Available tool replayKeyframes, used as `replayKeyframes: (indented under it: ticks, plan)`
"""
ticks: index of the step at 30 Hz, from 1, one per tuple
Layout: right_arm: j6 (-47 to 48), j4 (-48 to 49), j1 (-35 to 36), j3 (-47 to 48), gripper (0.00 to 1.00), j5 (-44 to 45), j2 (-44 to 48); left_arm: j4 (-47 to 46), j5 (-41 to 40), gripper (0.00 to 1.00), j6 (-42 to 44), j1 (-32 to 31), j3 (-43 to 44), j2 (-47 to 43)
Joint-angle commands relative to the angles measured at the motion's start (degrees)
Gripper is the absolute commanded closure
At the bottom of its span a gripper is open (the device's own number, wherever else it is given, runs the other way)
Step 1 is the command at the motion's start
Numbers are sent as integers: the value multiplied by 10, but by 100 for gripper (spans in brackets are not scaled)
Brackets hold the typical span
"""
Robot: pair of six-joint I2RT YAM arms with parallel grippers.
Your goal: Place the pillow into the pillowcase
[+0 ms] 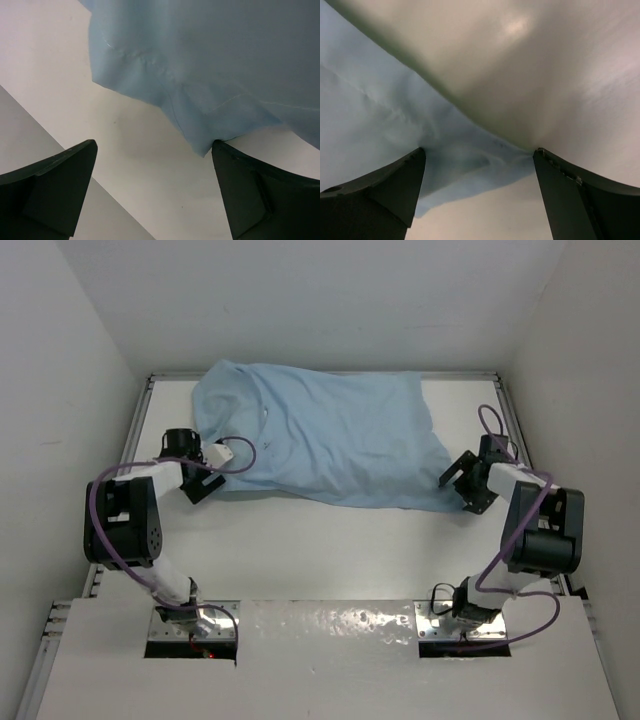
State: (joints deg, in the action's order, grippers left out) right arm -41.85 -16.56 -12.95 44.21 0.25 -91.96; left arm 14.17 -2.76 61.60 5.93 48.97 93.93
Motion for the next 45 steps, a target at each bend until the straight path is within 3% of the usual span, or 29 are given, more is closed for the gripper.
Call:
replayKeyframes:
  ticks: [1,4,5,6,7,8,10,11,15,21,28,31,37,40,45]
  plan:
    - [0,15,0,14,13,37,-40,-27,62,0,-24,-4,-34,9]
    - [-16,25,1,-3,19,25,-38,-23,115,2,-34,-4,-37,8]
    - [-17,30,1,-9,29,24,-33,-20,136,3,-35,-5,-35,8]
    - [-21,34,1,-13,36,20,-29,-16,144,12,-39,-5,-33,11]
    - [-19,34,1,-18,46,20,-23,-5,159,26,-40,-4,-23,13]
    - [-15,32,1,-19,68,14,-20,1,166,56,-40,-4,-20,17]
    - [-12,26,1,-19,94,14,-10,23,180,87,-44,-5,-4,20]
    - [-9,21,1,-20,100,10,-5,30,181,100,-57,-4,10,21]
    - [9,14,1,-20,100,3,53,126,237,100,-71,21,64,6]
    - [40,-9,0,14,100,-24,176,248,409,100,-107,156,170,-32]
    - [52,-39,1,115,100,-63,256,349,440,100,-147,197,336,-57]
    - [68,-79,1,214,100,-51,282,357,451,100,-222,223,497,-61]
    - [123,-159,0,503,100,-10,301,321,463,100,-350,288,743,-80]
    - [147,-178,0,594,100,24,309,316,445,100,-373,299,837,-88]
    - [177,-218,1,677,100,72,312,308,414,100,-402,301,920,-96]
